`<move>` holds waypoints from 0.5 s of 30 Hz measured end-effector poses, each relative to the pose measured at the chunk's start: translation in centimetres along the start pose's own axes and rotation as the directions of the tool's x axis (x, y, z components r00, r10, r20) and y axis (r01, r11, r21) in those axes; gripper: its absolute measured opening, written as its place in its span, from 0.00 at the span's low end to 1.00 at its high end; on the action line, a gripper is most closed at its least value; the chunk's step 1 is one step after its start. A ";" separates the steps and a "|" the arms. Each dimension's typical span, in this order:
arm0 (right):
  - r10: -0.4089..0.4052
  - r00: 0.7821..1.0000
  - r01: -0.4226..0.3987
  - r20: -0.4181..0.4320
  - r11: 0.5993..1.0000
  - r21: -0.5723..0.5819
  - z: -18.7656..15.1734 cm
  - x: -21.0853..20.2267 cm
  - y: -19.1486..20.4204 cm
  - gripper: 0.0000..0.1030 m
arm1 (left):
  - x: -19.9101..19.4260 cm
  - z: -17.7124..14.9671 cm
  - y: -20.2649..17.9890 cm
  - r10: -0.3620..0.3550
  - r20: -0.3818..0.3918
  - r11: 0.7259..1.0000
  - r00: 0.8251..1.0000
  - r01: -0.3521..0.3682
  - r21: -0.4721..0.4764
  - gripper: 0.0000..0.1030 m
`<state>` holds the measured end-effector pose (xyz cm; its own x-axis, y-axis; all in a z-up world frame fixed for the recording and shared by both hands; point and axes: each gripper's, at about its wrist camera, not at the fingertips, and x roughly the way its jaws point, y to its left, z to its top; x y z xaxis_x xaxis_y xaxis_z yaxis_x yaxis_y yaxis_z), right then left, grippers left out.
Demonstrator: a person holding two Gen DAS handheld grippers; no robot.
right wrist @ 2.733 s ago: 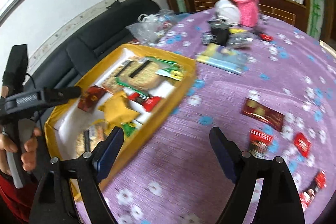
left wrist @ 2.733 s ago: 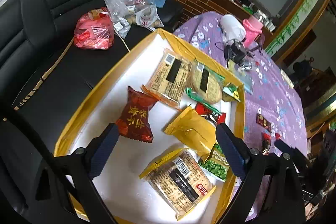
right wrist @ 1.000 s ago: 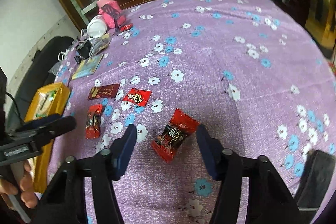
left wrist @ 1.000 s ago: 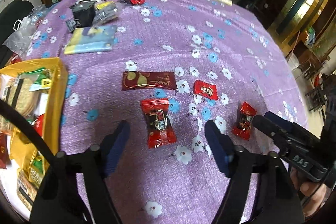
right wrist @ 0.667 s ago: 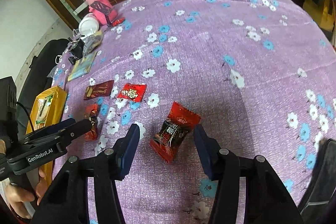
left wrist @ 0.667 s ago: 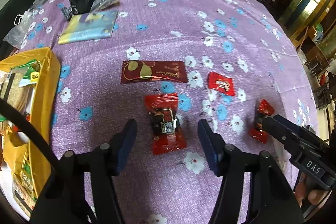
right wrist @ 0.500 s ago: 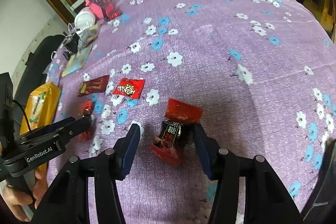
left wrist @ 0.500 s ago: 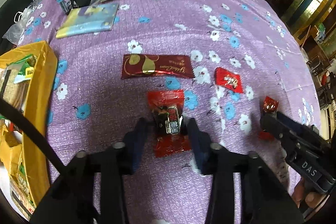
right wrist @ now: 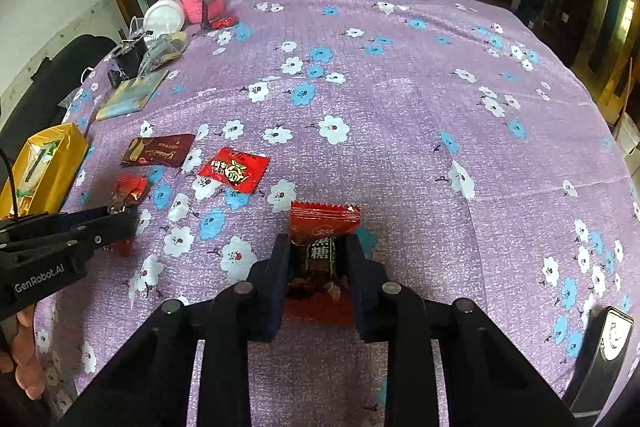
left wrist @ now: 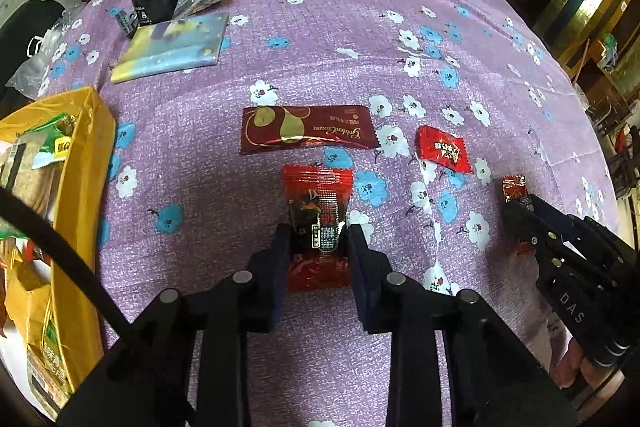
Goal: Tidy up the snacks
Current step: 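Grasp a red candy packet with the left gripper while the right grasps another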
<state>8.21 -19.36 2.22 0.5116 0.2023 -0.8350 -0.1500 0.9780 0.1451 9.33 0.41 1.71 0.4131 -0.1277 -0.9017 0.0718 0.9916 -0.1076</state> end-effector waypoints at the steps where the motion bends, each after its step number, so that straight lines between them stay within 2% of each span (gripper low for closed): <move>1: 0.002 1.000 -0.002 0.001 1.000 0.000 0.0 0.0 0.0 0.25 | 0.0 0.0 -0.1 0.005 0.003 1.000 1.000 -0.005 0.005 0.29; 15: 0.031 0.999 -0.031 0.025 0.999 -0.020 -0.2 -1.0 0.8 0.24 | -1.8 -0.5 0.1 -0.027 0.064 1.000 0.998 0.027 0.004 0.26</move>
<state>7.45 -18.76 3.07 0.5275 0.2339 -0.8167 -0.1827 0.9701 0.1598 8.13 0.73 3.07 0.4681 -0.1554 -0.8699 0.0864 0.9877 -0.1300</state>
